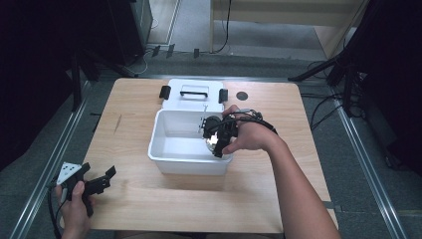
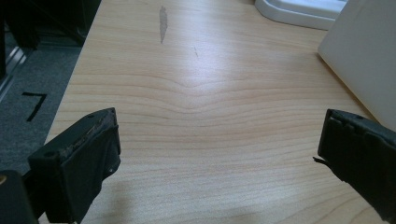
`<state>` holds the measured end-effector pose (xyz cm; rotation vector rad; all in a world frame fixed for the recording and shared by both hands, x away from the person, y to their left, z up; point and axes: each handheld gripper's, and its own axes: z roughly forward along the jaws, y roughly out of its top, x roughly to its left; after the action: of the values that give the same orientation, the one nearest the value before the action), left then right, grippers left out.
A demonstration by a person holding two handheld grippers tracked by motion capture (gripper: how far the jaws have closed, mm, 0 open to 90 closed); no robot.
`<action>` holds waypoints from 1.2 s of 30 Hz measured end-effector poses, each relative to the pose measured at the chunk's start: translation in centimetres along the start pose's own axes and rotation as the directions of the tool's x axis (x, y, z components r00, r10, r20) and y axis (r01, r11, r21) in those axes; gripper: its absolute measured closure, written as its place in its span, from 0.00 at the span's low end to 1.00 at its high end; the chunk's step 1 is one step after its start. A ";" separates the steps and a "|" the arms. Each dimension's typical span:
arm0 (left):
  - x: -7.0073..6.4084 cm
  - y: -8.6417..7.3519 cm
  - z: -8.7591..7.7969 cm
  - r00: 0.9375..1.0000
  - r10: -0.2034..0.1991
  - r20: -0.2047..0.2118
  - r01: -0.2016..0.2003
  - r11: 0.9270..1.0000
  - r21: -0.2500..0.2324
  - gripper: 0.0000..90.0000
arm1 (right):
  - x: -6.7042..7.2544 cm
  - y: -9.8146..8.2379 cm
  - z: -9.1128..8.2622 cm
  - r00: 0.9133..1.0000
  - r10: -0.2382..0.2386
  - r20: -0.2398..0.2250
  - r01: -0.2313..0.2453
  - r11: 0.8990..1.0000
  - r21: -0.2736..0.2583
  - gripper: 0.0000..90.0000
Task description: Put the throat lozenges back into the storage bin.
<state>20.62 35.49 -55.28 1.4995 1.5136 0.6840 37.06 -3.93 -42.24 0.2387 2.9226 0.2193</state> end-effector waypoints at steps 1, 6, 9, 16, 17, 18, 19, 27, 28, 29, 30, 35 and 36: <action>0.0 0.0 0.0 1.000 0.000 0.000 0.000 1.000 0.000 0.00 | 0.0 0.0 0.1 1.000 0.002 -0.002 -0.002 1.000 -0.001 0.22; 0.0 0.0 0.0 1.000 -0.001 0.001 0.001 1.000 0.000 0.00 | 0.0 0.0 0.9 1.000 0.010 -0.005 -0.010 1.000 0.014 0.22; 0.0 0.0 0.0 1.000 0.001 0.001 -0.001 1.000 0.000 0.00 | 0.1 0.1 1.0 1.000 0.012 -0.016 -0.011 1.000 0.025 0.21; 0.0 0.0 0.0 1.000 0.001 0.000 -0.001 1.000 0.003 0.00 | -0.2 0.0 0.6 0.998 0.060 -0.005 -0.060 0.998 0.019 0.18; 0.0 0.0 0.0 1.000 0.000 0.000 0.000 1.000 0.003 0.00 | -0.2 -0.1 0.5 0.998 0.067 -0.002 -0.067 0.998 0.012 0.19; 0.0 0.0 0.0 1.000 -0.001 0.000 0.001 1.000 0.003 0.00 | -0.3 -0.2 0.3 0.998 0.067 0.000 -0.067 0.998 0.002 0.21; 0.0 0.0 0.0 1.000 -0.001 0.000 0.001 1.000 0.003 0.00 | -0.4 -0.2 0.1 0.997 0.077 0.002 -0.077 0.997 -0.009 0.23; 0.0 0.0 0.0 1.000 -0.001 0.001 0.001 1.000 0.004 0.00 | -0.9 -0.8 -2.4 0.985 0.169 -0.041 -0.172 0.978 -0.114 0.43; 0.0 0.0 0.0 1.000 -0.001 0.000 0.001 1.000 0.003 0.00 | -1.0 -0.9 -2.7 0.983 0.180 -0.047 -0.185 0.975 -0.125 0.43; 0.0 0.0 0.0 1.000 -0.001 0.000 0.001 1.000 0.004 0.00 | -1.0 -1.0 -3.1 0.980 0.190 -0.053 -0.196 0.971 -0.136 0.43; 0.0 0.0 0.0 1.000 0.000 0.000 0.000 1.000 0.004 0.00 | -1.1 -1.1 -3.4 0.978 0.202 -0.059 -0.208 0.967 -0.144 0.42; 0.0 0.0 0.0 1.000 -0.003 -0.001 0.003 1.000 0.001 0.00 | -1.1 -1.9 -4.6 0.975 0.218 -0.047 -0.223 0.961 -0.162 0.36; 0.0 0.0 0.0 1.000 -0.003 -0.001 0.003 1.000 0.001 0.00 | -1.1 -2.1 -4.8 0.973 0.225 -0.041 -0.229 0.960 -0.164 0.35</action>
<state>20.65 35.46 -55.28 1.4975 1.5165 0.6829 36.78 -6.83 -37.72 0.5482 2.8729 0.5034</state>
